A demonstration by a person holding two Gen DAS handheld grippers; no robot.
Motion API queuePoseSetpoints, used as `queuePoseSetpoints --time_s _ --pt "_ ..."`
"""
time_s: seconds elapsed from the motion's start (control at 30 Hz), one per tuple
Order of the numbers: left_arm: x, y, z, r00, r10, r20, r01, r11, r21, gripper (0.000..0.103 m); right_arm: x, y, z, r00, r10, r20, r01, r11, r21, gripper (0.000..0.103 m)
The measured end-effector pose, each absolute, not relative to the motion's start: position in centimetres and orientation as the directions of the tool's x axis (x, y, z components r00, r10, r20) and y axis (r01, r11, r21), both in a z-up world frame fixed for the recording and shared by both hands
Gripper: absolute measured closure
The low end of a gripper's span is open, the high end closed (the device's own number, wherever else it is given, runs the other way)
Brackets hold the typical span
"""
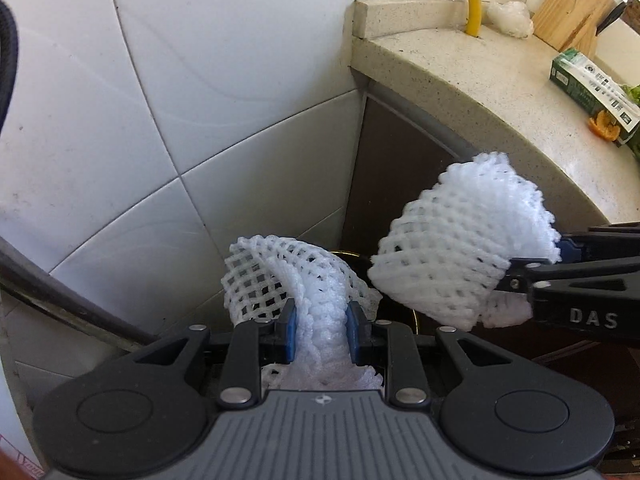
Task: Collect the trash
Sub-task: 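Lower both held foam nets down beside the cabinet toward the trash bin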
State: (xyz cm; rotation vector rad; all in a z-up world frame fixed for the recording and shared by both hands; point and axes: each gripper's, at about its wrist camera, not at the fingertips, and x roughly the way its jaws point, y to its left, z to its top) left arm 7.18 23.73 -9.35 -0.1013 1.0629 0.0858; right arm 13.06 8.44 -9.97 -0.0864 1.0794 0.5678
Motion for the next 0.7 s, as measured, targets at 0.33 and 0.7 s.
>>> queuePoseSetpoints --time_s 0.33,0.7 --pt "8.0 24.7 -10.1 0.450 0.030 -0.892 -0.156 0.987 -0.046 0.080 13.8 9.5 -11.0 0.321 0.372 -0.871 -0.474 0.859 0.192 0.060" --pt "8.6 24.0 -11.1 0.417 0.058 -0.907 -0.137 0.991 0.001 0.080 14.6 10.6 -12.9 0.287 0.344 -0.894 -0.467 0.865 0.183 0.059"
